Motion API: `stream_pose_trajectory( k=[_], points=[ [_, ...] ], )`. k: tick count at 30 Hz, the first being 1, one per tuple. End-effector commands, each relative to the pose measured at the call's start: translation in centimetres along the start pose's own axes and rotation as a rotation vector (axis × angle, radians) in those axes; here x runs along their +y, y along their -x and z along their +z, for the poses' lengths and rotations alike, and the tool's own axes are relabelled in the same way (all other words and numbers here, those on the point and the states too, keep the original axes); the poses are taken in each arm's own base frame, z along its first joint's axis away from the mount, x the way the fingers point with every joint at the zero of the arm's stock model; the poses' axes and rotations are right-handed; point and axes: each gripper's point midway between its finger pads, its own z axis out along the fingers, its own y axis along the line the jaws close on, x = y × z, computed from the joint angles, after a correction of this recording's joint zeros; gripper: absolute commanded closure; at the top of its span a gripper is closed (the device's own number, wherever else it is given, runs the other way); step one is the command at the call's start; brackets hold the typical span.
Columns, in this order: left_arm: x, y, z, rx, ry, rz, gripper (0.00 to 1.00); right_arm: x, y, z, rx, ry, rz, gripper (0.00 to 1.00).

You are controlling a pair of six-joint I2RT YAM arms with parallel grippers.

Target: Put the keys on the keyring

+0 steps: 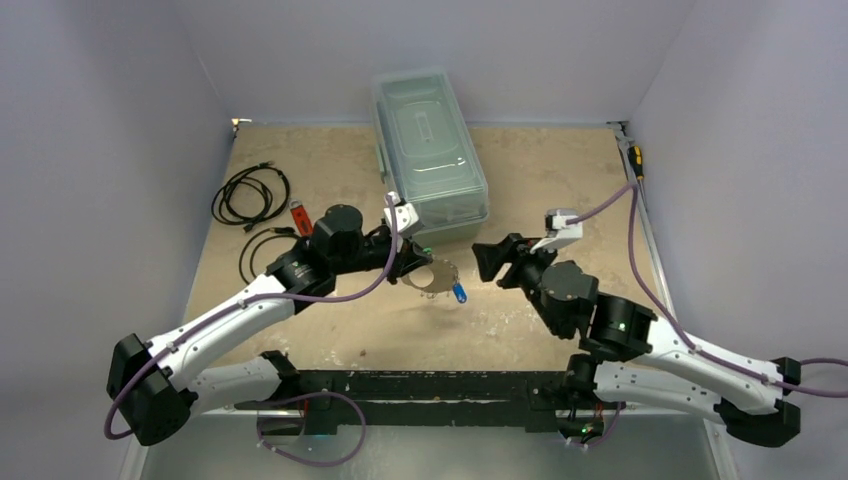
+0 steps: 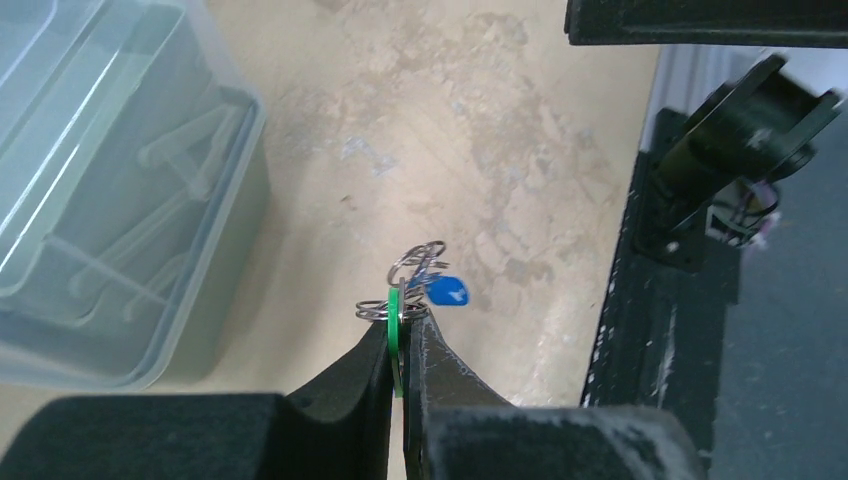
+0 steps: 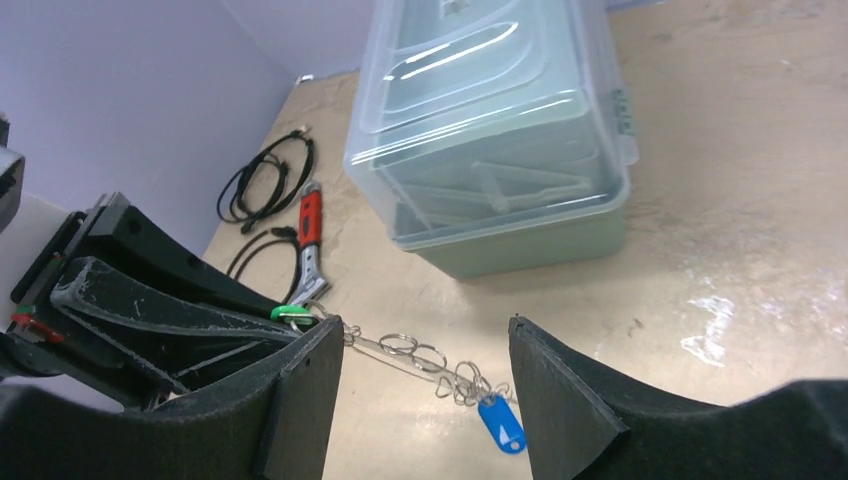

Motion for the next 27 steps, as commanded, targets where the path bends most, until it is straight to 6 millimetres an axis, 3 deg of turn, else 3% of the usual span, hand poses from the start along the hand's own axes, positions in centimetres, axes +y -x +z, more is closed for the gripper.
stream_pose_trajectory(
  k=[1, 6, 13, 17, 19, 27],
  points=[
    [-2.8, 5.8, 0.8, -0.196, -0.131, -0.058, 1.00, -3.5, 1.3, -1.8, -0.055, -0.113, 0.063, 0.35],
    [-4.1, 5.9, 1.6, -0.212, -0.181, -0.140, 1.00, -5.7, 2.7, -3.7, -0.103, -0.139, 0.107, 0.36],
    [-6.5, 6.7, 1.1, -0.218, -0.247, -0.254, 1.00, -7.9, 4.1, -5.2, -0.143, -0.194, 0.112, 0.35],
    [-6.9, 5.4, 1.2, -0.191, -0.262, -0.369, 1.00, -8.5, 4.6, -5.5, -0.161, -0.217, 0.102, 0.35],
    [-7.0, 3.4, 1.4, -0.157, -0.270, -0.372, 1.00, -8.4, 4.6, -5.3, -0.164, -0.220, 0.093, 0.35],
    [-2.7, -11.9, 1.7, 0.277, -0.028, -0.238, 1.00, -7.1, 2.7, -3.3, -0.135, -0.221, 0.055, 0.34]
  ],
)
